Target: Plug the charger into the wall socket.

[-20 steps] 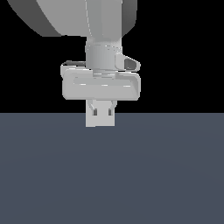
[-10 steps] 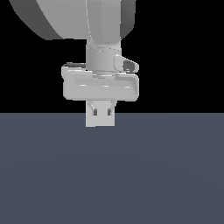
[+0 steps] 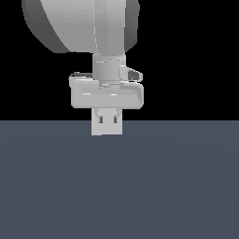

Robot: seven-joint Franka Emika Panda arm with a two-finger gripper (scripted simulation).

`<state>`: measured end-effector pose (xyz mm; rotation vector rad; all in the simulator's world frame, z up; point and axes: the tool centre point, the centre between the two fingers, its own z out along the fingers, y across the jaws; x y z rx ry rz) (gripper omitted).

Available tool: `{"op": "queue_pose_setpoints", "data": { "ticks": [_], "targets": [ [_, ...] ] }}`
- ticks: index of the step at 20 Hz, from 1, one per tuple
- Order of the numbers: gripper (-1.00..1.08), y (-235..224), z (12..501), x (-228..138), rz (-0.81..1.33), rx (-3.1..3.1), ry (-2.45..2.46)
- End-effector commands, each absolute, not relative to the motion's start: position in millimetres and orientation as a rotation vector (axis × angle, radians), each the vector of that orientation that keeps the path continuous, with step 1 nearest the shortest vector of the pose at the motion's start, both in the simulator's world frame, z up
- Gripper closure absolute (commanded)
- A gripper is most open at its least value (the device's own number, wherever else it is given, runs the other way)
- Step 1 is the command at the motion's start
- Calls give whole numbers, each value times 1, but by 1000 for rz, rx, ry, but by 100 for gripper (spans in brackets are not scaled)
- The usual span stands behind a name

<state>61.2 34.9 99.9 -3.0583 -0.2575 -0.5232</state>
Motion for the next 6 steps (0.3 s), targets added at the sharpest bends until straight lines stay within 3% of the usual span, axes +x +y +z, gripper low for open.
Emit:
{"op": "queue_pose_setpoints", "data": {
  "ticks": [1,6],
  "targets": [
    [108,36,100,67,-524,-3058,-257],
    [108,36,100,71,-524,-3058,-257]
  ]
}}
